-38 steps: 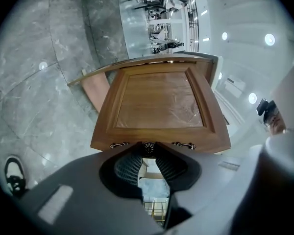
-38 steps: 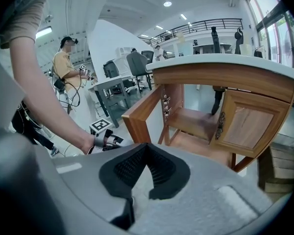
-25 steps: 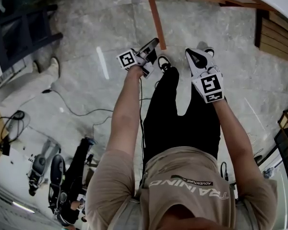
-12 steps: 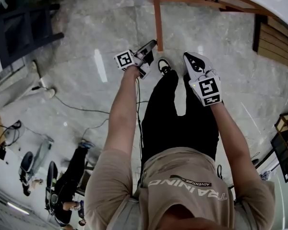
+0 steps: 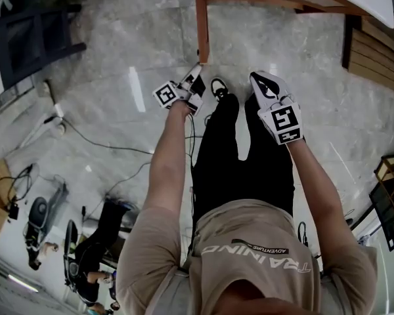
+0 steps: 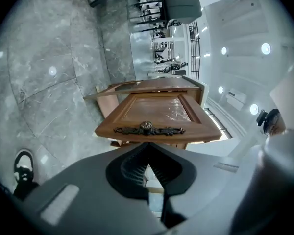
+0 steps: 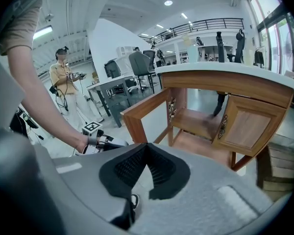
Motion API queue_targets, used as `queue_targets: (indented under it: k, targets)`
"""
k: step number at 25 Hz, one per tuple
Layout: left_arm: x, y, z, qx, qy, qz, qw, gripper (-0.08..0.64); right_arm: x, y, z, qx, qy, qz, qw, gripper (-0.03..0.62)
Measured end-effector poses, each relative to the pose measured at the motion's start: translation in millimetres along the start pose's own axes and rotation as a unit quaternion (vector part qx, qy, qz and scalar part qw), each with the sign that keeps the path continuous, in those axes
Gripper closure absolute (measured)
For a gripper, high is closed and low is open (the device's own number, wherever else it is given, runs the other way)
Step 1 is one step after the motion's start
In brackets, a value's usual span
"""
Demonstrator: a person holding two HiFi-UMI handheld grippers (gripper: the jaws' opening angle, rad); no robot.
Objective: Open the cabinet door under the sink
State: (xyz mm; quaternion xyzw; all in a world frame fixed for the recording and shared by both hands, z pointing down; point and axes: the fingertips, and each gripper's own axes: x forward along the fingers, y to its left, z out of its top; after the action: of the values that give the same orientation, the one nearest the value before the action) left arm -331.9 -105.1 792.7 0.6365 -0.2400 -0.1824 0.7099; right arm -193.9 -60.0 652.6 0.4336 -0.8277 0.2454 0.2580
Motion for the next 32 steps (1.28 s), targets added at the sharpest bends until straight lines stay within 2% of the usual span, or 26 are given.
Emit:
queue_targets:
  k: [3,6,7,8,10,12,15,21,23,26,29,32]
  targets:
    - [-3,-4,-28,0.001,0.003,0.012,0.9999,0.548,-16,-8,-6,-0.005,0.004,-0.004,1.000,0.591]
    - [4,-11,-70,-0.002,0.044,0.025,0.9987,0.548,-30,-20,-8,-0.004,0.004,-0.010,1.000,0.590]
    - [8,-13,-84,0.016,0.070,0.037,0.9967,0.548,-35,-23,-8,-0.003,0.002,-0.013,1.000,0.591]
    - [10,-14,-97,0.053,0.102,0.054,0.9919,0.548,-39,-26,-6,-0.002,0.000,-0.016,1.000,0.591]
    - [16,-18,-115,0.151,0.165,0.088,0.9707,0.548,-47,-30,-1,-0.001,-0.006,-0.019,1.000,0.591]
    - [24,-34,-128,0.219,0.199,0.103,0.9497,0.548,-56,-30,6,-0.003,-0.011,-0.019,1.000,0.591]
    - [40,-66,-140,0.271,0.220,0.104,0.9313,0.548,-70,-33,16,-0.007,-0.016,-0.021,1.000,0.591]
    - [62,-126,-142,0.354,0.209,0.127,0.9028,0.548,-105,-43,24,-0.008,-0.020,-0.034,0.999,0.591]
    - [64,-143,-137,0.397,0.199,0.152,0.8828,0.548,-118,-48,23,-0.002,-0.020,-0.041,0.999,0.591]
    - [66,-172,-125,0.466,0.189,0.179,0.8456,0.548,-133,-60,28,0.016,-0.027,-0.053,0.998,0.591]
    - [70,-211,-121,0.517,0.187,0.179,0.8160,0.548,-148,-65,42,0.016,-0.036,-0.051,0.998,0.591]
    - [76,-252,-126,0.564,0.184,0.164,0.7884,0.548,-163,-62,58,0.009,-0.053,-0.032,0.998,0.591]
